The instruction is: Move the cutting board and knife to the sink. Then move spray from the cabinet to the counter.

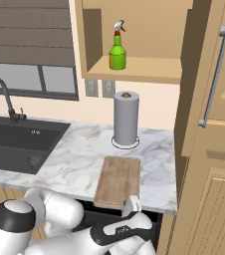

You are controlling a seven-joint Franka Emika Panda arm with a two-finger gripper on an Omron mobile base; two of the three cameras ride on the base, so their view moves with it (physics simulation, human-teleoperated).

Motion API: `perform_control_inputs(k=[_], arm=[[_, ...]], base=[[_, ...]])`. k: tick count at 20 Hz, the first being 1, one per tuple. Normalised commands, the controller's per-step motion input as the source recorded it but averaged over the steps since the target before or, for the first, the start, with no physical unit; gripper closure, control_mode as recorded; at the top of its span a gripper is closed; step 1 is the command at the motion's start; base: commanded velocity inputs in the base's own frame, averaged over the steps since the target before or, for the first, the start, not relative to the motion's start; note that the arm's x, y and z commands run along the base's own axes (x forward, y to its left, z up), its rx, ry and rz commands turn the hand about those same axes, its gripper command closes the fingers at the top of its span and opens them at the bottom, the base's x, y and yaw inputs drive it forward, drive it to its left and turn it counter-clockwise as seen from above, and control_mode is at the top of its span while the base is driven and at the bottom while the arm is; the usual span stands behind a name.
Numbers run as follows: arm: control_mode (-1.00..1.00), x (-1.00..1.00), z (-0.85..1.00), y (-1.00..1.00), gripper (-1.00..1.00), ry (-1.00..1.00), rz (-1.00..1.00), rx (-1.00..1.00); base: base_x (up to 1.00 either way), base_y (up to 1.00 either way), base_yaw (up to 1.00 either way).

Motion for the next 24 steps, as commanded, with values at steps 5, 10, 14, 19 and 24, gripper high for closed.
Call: perform_control_inputs(k=[5, 10, 14, 19, 24], arm=[[-1.0, -0.3, 0.41, 0.0, 1.0, 0.0, 0.0, 0.0], [-1.0, -0.3, 0.56, 0.11, 1.0, -0.01, 0.0, 0.0], [-1.0, -0.17, 0.67, 0.25, 1.0, -0.01, 0.0, -0.01], [-1.0, 0.0, 0.41, 0.26, 1.0, 0.0, 0.0, -0.01], [-1.0, 0.0, 0.62, 0.41, 1.0, 0.0, 0.0, -0.01]], base=[[0.0, 0.0, 0.0], [0.0, 0.0, 0.0], [0.0, 0.0, 0.0], [0.0, 0.0, 0.0], [0.0, 0.0, 0.0]])
